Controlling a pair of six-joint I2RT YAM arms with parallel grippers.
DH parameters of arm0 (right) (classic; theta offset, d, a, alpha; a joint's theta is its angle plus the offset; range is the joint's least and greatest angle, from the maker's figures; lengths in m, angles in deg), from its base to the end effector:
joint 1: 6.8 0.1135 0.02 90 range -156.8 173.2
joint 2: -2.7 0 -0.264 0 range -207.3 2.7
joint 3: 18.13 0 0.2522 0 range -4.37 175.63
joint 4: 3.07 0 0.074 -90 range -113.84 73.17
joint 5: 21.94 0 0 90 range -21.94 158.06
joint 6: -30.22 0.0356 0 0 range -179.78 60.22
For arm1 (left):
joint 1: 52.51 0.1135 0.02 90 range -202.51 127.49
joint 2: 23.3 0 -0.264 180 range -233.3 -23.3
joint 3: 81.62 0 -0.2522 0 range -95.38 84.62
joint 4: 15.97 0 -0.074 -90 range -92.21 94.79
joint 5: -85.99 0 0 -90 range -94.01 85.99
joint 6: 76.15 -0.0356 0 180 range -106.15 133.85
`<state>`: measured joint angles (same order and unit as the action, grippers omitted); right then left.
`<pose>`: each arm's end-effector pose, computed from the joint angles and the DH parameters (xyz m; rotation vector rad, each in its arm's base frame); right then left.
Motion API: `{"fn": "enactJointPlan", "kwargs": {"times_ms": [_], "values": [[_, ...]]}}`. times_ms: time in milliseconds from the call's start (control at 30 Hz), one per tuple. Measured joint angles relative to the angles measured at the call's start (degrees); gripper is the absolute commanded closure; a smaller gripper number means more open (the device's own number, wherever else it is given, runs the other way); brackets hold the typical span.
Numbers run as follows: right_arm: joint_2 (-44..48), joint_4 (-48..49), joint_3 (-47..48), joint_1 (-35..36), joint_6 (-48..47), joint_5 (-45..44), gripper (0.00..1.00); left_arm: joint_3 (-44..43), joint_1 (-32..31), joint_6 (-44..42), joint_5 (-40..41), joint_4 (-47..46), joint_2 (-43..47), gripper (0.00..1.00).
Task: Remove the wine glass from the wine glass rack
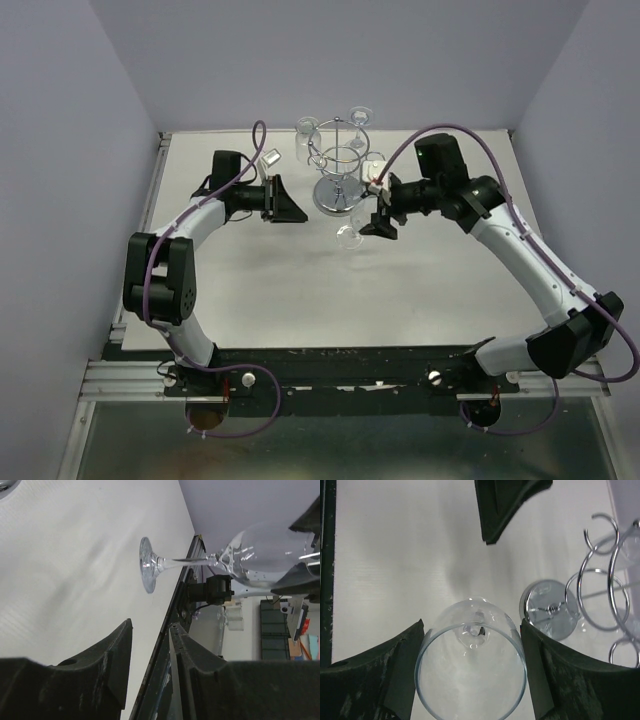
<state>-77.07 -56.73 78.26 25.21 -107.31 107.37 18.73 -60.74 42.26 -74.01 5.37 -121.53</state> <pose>0.2389 0.1759 0.3843 -1.6134 1.3606 0.5956 0.3544 -0.0851 0.2391 0.3104 2.2020 -1.7153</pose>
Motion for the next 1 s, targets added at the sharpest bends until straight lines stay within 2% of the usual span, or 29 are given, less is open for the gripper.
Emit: {"fn": "enactJointPlan", "kwargs": {"times_ms": [267,467,667,833,1000], "values": [[0.0,-8.1,0.4,-14.5,7.3,0.6,0.6,0.0,1.0,-4.2,1.5,4.3,2.4,0.55],[-1.5,-7.7,0.4,-25.1,11.4,-0.9,0.62,0.0,1.9,-5.2,2.3,5.2,2.6,0.55],[-8.9,-6.0,3.8,-34.1,15.5,-4.7,0.64,0.0,2.1,-5.6,2.6,5.4,2.6,0.56],[-15.9,-3.0,10.5,-38.6,18.2,-8.5,0.66,0.0,2.1,-6.4,3.0,5.7,2.6,0.55],[-20.9,-0.3,15.9,-39.1,20.0,-10.9,0.64,0.0,2.1,-8.4,3.8,7.6,2.9,0.55]]}}
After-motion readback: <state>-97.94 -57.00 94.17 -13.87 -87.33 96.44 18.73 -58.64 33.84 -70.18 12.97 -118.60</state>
